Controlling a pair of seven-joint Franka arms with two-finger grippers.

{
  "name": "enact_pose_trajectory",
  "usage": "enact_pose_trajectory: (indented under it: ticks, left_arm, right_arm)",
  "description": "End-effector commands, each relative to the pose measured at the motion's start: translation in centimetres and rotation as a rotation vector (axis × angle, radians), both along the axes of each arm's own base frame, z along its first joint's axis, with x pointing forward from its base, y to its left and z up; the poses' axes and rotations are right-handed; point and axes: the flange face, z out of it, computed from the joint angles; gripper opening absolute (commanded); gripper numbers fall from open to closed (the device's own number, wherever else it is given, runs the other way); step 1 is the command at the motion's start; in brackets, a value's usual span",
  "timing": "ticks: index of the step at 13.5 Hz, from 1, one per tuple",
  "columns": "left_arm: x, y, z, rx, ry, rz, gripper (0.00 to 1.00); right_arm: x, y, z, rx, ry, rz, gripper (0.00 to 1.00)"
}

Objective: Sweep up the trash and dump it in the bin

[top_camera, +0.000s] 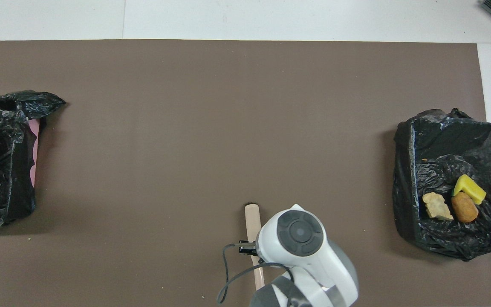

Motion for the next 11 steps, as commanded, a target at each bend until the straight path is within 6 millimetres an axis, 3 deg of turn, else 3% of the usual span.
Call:
enact_pose_trajectory:
  ticks: [1,3,4,8,11]
  left_arm:
    - [0.6,-0.5,0.5,0.153,-0.043,0.030,0.00]
    - [0.6,-1.2,0.8,0.220,-0.056,0.036,0.00]
    - [0.7,-1.8,1.0,0.263,-0.061,0.028,0.00]
    - [0.1,-2.9,2.6,0.355,-0.046,0.069,0.00]
    - [0.6,-6.5,4.5,0.438,-0.031,0.060,0.00]
  right_arm:
    - [2.2,-5.2,4.7,0.000,-0.010,-0.043,0.96]
    - [4.5,-9.3,6.8,0.005,-0.021,-0.083,1.00]
    - [5.2,-10.4,7.4,0.016,-0.035,-0.075,1.00]
    - [5.4,-11.2,7.3,0.019,-0.035,-0.069,1.00]
    - [6.5,-13.1,7.8,0.025,-0.045,-0.103,1.00]
